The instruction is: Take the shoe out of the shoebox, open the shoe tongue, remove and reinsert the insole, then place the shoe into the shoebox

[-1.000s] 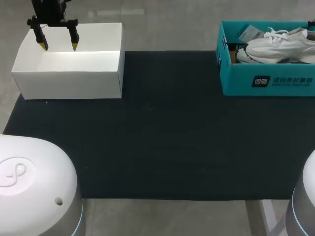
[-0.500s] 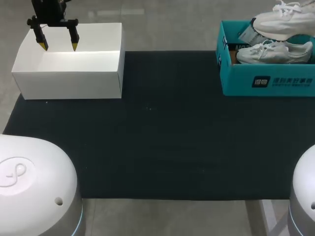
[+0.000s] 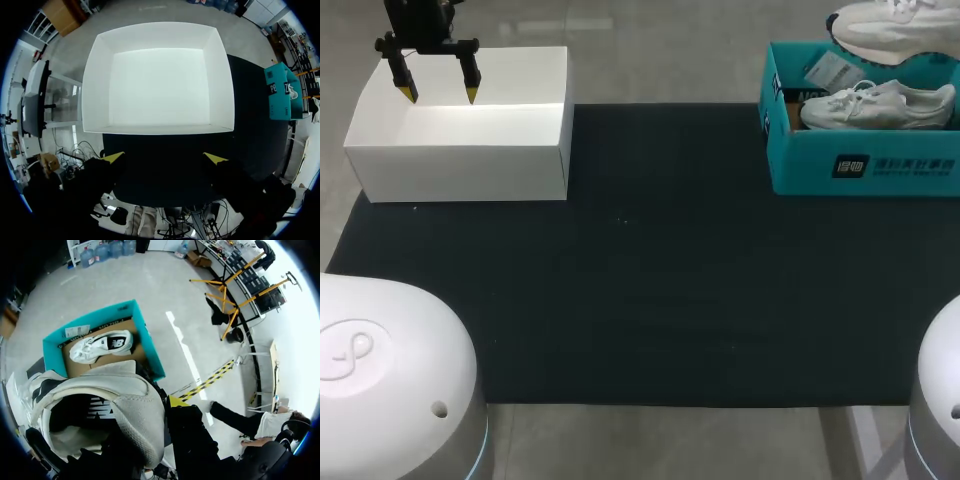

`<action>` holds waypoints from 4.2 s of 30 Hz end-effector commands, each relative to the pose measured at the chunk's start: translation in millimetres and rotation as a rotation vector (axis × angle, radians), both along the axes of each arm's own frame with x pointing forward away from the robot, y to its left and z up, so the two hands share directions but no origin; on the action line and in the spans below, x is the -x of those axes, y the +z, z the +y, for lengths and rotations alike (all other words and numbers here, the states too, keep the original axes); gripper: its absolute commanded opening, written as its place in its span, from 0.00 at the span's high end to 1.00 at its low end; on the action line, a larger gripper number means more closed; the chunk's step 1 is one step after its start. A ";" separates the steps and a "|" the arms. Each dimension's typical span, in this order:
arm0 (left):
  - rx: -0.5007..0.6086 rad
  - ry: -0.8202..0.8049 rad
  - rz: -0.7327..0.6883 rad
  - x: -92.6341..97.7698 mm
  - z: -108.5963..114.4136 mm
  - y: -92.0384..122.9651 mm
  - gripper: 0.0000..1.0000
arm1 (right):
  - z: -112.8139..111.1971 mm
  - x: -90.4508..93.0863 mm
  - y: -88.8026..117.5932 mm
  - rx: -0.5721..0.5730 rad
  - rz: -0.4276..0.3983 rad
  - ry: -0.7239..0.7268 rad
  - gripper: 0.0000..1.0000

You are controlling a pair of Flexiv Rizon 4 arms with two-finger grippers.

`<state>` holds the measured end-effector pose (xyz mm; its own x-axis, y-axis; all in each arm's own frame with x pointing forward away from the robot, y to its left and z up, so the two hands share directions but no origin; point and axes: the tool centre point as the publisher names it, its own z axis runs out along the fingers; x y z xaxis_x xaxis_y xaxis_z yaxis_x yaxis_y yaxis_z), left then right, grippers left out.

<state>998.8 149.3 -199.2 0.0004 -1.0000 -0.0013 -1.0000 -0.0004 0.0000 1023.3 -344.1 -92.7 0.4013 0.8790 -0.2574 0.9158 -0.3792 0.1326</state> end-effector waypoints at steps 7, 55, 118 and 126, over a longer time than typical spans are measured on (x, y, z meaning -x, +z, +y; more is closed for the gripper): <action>0.000 0.000 0.000 -0.4 0.2 -0.4 0.00 | 11.9 9.6 2.1 -0.029 -0.017 -0.033 1.00; 0.000 0.000 0.000 -0.4 0.2 -0.4 0.00 | 361.0 213.2 -131.6 0.035 0.038 0.027 1.00; 0.000 0.000 0.000 -0.4 0.2 -0.4 0.00 | 368.8 243.9 -192.1 -0.286 -0.083 0.572 0.00; 0.000 0.000 0.000 -0.4 0.2 -0.4 0.00 | 371.3 244.8 -162.7 -0.620 -0.250 1.445 0.00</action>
<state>998.8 149.3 -199.2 0.0005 -1.0000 -0.0013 -1.0000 -0.0005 -0.0001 787.4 45.7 -268.4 -0.1312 0.9885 -0.0753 0.9839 0.1391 0.1119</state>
